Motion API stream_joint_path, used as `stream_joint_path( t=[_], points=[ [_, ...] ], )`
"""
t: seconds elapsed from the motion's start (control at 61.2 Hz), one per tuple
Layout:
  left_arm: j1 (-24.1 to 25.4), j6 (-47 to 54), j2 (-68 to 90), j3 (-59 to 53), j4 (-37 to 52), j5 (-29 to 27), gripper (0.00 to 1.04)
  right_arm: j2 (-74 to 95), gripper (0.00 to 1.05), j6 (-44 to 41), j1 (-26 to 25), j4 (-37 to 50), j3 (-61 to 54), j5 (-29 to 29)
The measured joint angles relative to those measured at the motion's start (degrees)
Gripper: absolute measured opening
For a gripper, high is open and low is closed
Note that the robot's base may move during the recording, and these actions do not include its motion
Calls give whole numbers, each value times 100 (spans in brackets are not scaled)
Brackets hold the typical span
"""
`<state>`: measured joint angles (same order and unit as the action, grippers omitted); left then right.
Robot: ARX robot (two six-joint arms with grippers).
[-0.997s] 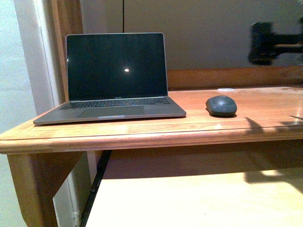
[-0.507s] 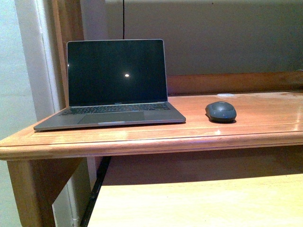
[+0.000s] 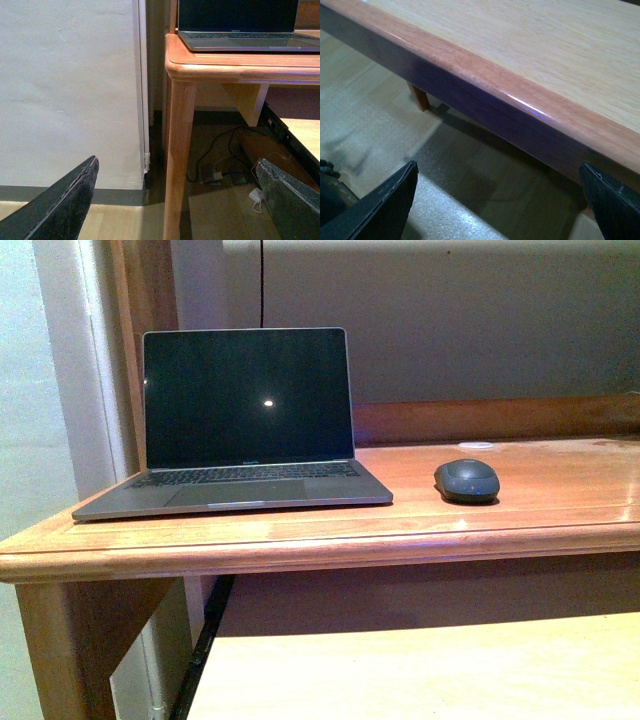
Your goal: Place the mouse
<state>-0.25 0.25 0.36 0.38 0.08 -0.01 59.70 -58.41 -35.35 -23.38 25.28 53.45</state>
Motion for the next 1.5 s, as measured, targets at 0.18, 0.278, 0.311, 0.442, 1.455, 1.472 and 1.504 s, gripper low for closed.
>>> stream_joint_path(
  t=[0.18, 0.278, 0.311, 0.442, 1.455, 1.472, 1.504],
  points=[
    [0, 0, 0, 0, 0, 0, 97, 164, 97, 105, 444, 1021, -280, -396],
    [0, 0, 0, 0, 0, 2, 97, 398, 97, 529, 973, 1880, -398, -815],
    [0, 0, 0, 0, 0, 0, 97, 520, 97, 723, 1165, 2227, -422, -966],
    [0, 0, 0, 0, 0, 2, 97, 1456, 97, 1987, 2326, 4199, -291, -2350],
    [0, 0, -2, 0, 0, 2, 97, 122, 97, 5969, 3237, 3939, 9, -5611],
    [0, 0, -2, 0, 0, 2, 97, -188, 97, 6063, 3128, 3731, -157, -5534],
    [0, 0, -2, 0, 0, 2, 97, -669, 97, 6186, 2966, 3403, -389, -5410]
  ],
)
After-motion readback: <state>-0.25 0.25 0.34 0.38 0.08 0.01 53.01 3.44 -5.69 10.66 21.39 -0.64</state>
